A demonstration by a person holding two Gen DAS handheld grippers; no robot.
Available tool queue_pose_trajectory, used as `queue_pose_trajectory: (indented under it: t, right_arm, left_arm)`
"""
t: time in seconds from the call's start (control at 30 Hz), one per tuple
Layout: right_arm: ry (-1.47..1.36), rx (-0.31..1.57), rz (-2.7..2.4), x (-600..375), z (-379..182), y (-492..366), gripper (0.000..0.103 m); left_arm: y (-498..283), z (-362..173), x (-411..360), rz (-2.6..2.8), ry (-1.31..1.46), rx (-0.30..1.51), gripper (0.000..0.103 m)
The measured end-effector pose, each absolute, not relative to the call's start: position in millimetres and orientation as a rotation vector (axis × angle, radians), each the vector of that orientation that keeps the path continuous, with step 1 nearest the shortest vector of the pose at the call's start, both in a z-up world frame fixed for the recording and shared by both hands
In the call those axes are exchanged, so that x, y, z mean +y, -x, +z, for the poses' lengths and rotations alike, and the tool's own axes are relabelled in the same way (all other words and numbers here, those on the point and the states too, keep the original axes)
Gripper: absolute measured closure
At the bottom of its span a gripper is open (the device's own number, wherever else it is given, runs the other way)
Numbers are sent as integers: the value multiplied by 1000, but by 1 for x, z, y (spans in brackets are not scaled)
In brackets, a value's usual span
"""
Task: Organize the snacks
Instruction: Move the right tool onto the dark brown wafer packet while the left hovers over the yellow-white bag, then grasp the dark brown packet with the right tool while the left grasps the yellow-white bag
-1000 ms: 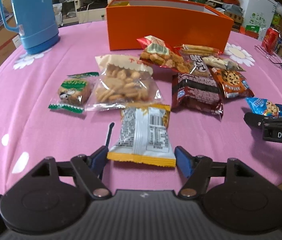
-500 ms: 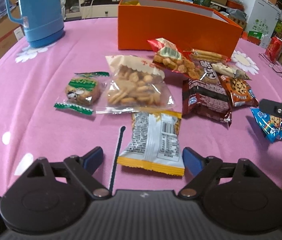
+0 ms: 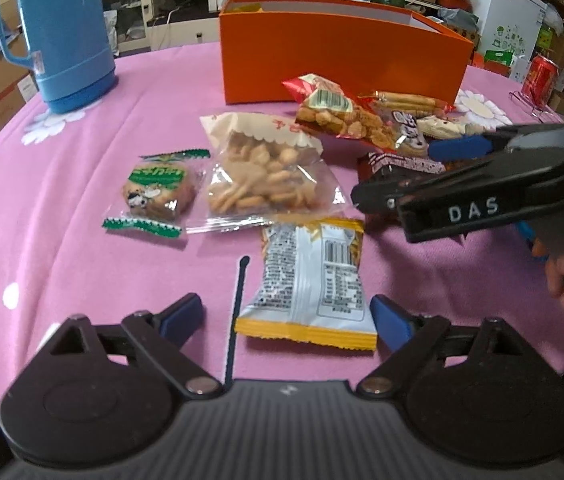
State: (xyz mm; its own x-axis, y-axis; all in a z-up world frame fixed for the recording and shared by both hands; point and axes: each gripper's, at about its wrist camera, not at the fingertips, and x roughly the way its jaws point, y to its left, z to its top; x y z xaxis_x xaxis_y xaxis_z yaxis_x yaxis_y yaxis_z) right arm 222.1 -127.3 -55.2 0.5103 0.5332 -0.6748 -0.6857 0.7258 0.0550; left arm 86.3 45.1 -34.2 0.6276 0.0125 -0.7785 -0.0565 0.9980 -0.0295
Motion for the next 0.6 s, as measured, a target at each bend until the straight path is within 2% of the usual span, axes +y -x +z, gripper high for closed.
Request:
queue_pose_trajectory:
  t: [0.17,0.5,0.57,0.6]
  right_arm:
    - [180,793,763,-135,-63,-206,10]
    - [209,763,746,-128,-64,-203,13]
    - [221,743,739,-125,-66,-202,18]
    - [240,735,726,-125,-65,-200,32]
  left_arm:
    - [-87,-34,50,42,64,885,14]
    - [-94,-37,51,58,28,868,12]
    - [-93,-37,52,60,36,857,18]
    - [-93,-35,53,55,38,846,34]
